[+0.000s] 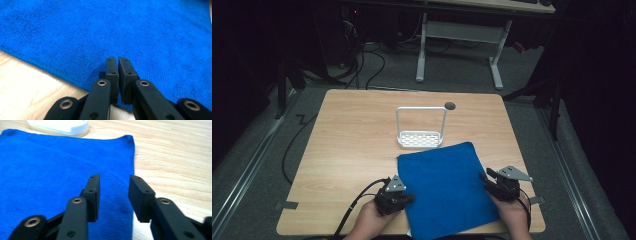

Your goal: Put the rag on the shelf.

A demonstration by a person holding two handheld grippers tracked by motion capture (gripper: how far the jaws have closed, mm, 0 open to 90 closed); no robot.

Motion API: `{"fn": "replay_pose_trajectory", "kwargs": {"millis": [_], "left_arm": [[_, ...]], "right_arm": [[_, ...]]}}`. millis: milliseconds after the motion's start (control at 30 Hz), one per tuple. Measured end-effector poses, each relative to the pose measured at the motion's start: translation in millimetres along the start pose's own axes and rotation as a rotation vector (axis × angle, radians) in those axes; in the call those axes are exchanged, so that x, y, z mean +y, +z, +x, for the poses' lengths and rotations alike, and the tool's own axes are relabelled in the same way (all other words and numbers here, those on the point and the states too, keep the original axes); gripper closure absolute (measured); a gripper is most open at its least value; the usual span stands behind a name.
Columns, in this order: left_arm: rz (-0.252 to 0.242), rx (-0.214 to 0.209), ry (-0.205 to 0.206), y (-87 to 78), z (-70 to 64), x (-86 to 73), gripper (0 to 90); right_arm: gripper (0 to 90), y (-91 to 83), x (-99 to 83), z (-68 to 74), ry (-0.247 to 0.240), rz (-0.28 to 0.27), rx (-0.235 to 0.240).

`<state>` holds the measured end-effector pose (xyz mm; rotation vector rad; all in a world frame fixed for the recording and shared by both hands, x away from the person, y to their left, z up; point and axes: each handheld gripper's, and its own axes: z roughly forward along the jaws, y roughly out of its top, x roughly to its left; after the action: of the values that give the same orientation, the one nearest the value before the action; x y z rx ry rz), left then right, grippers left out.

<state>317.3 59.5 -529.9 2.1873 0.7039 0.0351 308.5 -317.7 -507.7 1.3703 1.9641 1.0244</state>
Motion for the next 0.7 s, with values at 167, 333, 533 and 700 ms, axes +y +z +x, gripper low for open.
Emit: {"fn": "replay_pose_trajectory", "kwargs": {"millis": [167, 333, 533, 700], "left_arm": [[0.029, -0.004, -0.028, -16.3, 9.5, -9.1, 87.0], [0.054, 0.033, -0.045, -29.1, 20.0, -13.6, 87.0], [-0.021, 0.1, -0.108, -36.8, 36.6, -11.5, 79.7], [-0.023, 0.127, -0.091, -23.4, 40.4, -2.4, 74.6]], "right_arm": [[85.2, 6.4, 2.2, 0.4, -0.011, 0.024, 0.024], [90.0, 14.5, 4.3, 4.9, -0.034, 0.04, 0.052], [90.0, 26.8, 8.2, 21.5, -0.088, 0.063, 0.099], [90.0, 39.3, 11.0, 30.0, -0.118, 0.094, 0.092]]}}
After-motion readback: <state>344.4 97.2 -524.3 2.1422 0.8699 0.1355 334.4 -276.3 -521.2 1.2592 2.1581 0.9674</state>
